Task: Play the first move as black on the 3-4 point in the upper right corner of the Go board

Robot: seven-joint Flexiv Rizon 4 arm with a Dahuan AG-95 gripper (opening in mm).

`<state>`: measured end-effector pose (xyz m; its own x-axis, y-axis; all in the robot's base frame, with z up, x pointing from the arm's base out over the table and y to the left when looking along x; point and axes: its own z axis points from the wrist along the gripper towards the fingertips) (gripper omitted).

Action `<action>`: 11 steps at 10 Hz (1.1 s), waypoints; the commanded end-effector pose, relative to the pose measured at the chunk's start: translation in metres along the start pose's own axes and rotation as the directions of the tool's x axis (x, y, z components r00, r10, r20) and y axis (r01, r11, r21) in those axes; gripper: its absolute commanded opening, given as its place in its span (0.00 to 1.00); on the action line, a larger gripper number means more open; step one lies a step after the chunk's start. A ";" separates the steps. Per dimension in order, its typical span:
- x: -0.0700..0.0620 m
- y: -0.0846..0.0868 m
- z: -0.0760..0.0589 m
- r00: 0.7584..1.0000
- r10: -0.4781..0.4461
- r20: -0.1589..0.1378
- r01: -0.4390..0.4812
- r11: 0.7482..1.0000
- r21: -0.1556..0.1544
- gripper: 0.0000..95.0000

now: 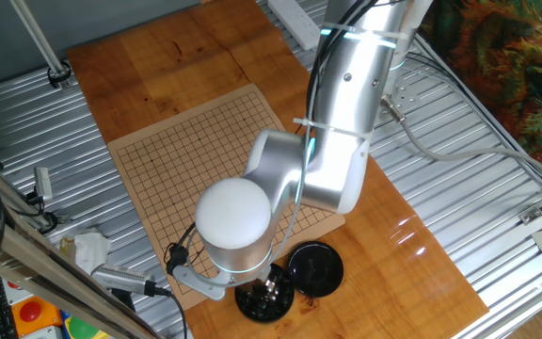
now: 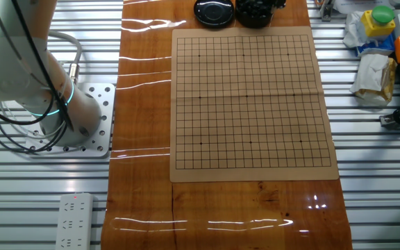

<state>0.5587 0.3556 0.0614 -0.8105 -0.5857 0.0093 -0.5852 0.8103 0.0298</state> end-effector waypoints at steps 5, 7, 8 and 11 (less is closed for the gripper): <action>0.004 0.004 -0.019 0.985 0.172 0.001 -0.172 0.985 -0.001 1.00; 0.008 -0.003 -0.024 0.933 0.358 0.036 -0.358 0.934 0.005 1.00; 0.010 -0.006 -0.026 0.917 0.397 0.049 -0.397 0.918 0.002 1.00; 0.018 -0.020 -0.034 0.884 0.461 0.077 -0.463 0.886 0.011 0.80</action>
<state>0.5555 0.3345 0.0918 -0.9813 -0.1873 -0.0438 -0.1881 0.9821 0.0139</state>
